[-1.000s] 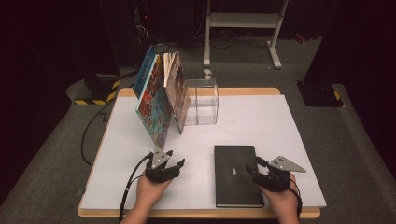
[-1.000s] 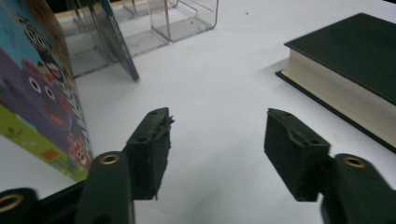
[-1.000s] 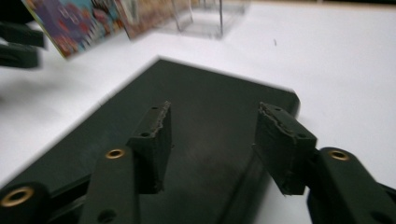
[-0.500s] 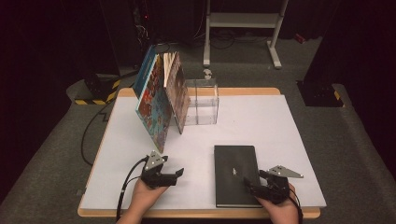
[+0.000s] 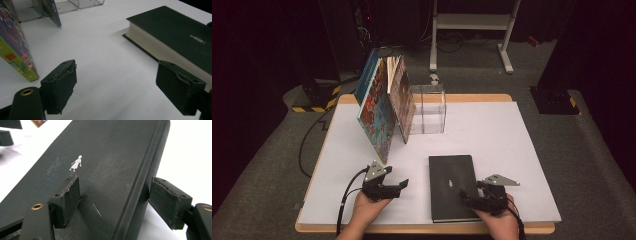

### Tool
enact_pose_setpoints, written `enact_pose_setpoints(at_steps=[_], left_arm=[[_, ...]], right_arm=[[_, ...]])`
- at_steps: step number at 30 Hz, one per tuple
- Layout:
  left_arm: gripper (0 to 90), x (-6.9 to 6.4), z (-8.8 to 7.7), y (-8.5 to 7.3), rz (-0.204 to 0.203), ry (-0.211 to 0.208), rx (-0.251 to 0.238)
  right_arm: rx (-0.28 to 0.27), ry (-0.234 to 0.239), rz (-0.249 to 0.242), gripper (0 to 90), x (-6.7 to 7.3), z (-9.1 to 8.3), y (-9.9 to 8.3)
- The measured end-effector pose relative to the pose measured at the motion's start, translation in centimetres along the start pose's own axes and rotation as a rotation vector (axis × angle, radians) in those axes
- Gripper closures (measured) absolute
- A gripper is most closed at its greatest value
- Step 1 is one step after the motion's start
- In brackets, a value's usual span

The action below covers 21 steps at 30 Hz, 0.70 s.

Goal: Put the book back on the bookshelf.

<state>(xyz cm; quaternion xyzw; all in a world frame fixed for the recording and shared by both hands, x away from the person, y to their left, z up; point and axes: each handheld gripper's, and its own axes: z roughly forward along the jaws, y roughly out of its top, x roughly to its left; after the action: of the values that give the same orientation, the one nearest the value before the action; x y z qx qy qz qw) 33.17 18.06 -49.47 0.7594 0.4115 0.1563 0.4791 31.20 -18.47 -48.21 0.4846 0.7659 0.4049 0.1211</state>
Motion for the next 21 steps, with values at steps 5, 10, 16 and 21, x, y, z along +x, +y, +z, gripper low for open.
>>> enact_pose_setpoints(at_steps=[5,10,16,21], left_arm=[[20.7,-0.7,0.0,0.1,-0.001,-0.047,-0.003],[21.1,-2.6,0.7,0.2,-0.007,-0.125,0.010],[20.5,-3.5,1.8,-0.2,-0.058,-0.167,0.077],[21.2,-4.2,2.2,0.0,-0.031,-0.150,0.066]], right_arm=[[0.005,0.024,-0.021,24.8,1.7,1.6,0.9],[0.008,0.063,-0.054,24.8,3.2,3.0,1.5],[0.012,0.102,-0.060,25.3,3.1,3.1,1.5],[0.002,0.129,-0.054,25.8,2.7,2.8,1.0]])
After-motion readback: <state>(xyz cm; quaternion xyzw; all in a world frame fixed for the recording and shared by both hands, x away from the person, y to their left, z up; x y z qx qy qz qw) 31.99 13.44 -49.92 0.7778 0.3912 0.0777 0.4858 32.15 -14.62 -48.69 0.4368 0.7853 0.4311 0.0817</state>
